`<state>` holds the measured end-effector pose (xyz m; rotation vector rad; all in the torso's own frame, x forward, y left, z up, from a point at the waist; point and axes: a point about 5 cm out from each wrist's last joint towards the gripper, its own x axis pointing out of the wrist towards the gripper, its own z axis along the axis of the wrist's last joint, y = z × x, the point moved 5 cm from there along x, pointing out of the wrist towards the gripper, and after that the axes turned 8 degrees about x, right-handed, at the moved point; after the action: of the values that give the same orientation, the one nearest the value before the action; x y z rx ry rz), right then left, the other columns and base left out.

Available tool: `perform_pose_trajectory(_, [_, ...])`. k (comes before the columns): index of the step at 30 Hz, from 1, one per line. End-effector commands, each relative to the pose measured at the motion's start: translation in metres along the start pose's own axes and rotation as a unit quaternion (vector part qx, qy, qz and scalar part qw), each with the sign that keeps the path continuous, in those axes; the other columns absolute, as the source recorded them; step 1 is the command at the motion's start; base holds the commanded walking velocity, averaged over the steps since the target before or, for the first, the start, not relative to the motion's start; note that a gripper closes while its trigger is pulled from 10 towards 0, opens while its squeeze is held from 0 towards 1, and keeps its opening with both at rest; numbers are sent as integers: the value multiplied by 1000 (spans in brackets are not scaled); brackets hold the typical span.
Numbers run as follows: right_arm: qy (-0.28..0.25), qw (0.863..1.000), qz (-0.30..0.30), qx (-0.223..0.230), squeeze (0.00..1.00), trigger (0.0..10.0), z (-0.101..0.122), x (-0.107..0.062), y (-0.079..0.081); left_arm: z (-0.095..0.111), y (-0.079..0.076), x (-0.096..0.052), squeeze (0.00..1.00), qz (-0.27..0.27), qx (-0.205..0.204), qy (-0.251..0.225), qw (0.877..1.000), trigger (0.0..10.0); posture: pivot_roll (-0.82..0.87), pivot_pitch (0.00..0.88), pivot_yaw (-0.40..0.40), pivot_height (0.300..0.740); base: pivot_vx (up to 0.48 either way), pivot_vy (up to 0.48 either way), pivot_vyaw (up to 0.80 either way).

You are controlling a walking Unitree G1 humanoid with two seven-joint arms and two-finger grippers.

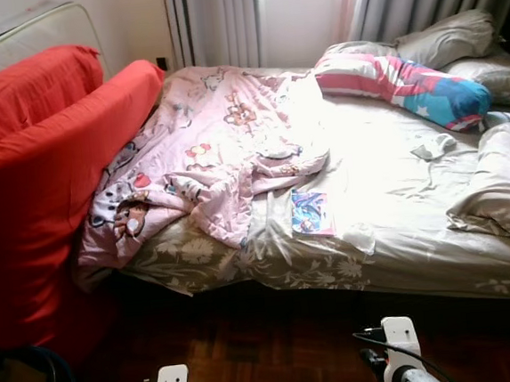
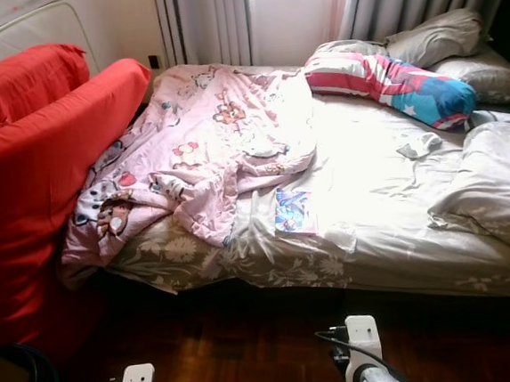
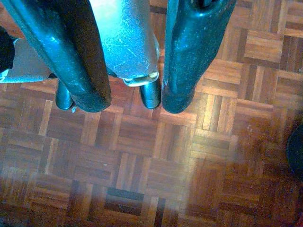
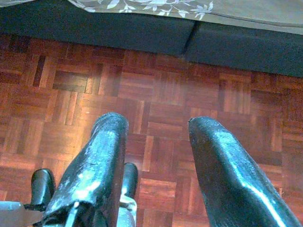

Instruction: Clean up the room

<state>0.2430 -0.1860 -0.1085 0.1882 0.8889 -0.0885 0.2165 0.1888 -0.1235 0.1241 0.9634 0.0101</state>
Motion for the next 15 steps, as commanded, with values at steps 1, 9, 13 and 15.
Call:
perform_pose_trajectory(1, [-4, 1000, 1, -2, 0, 10000, 3, 0, 0, 0, 0, 0, 0, 0, -1, 0, 1000, 10000, -4, 0, -49, 740, 259, 0, 0])
perform_pose_trajectory(9, [-4, 1000, 0, -3, 0, 10000, 3, 0, 0, 0, 0, 0, 0, 0, -4, -1, 1000, 10000, -3, 0, -49, 740, 265, 0, 0])
perform_pose_trajectory(13, [-5, 1000, 0, -2, 0, 10000, 3, 0, 0, 0, 0, 0, 0, 0, -5, -2, 1000, 10000, -1, 0, -48, 740, 278, 0, 0])
perform_pose_trajectory(15, [-4, 1000, 0, -2, 0, 10000, 3, 0, 1, 0, 0, 0, 0, 0, -5, -2, 1000, 10000, -2, 0, -47, 740, 279, 0, 0])
